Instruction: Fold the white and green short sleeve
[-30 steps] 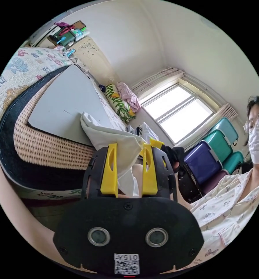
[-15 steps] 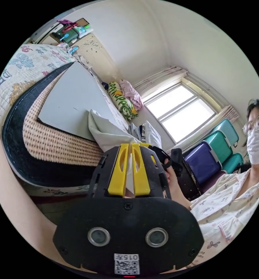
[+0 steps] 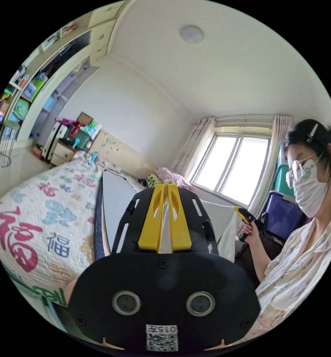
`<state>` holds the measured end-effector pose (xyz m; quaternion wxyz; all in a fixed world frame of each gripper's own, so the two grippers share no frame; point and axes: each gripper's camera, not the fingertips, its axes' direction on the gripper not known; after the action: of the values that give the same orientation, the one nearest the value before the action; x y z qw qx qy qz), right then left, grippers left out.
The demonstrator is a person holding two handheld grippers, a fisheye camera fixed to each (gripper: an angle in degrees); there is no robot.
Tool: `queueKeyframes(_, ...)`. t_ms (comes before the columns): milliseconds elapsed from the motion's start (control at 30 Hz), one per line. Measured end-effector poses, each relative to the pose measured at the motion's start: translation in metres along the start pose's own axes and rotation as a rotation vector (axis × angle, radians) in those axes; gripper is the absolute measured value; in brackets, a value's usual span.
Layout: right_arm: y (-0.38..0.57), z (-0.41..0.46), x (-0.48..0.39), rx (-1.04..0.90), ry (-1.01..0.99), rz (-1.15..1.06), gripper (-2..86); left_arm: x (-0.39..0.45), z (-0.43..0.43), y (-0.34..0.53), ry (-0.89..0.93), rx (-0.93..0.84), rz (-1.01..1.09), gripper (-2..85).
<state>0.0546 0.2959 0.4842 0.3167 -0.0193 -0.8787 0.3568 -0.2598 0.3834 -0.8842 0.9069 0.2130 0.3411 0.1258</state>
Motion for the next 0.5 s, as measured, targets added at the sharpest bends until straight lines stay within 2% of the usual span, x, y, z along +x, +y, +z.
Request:
queueKeyframes(267,-0.022,-0.014,-0.011,0.130,-0.079,-0.037,0.2,0.087,-0.036,-0.020,0.025,0.096,0.158,-0.6)
queueKeyframes(433,-0.040,0.045,0.002,0.073,-0.044,-0.038,0.2,0.083,0.014,-0.025,-0.029,0.041,0.151,-0.5)
queueKeyframes(500,-0.044,0.102,0.018,0.005,0.032,-0.047,0.2,0.056,0.064,-0.022,-0.068,-0.025,0.096,-0.4)
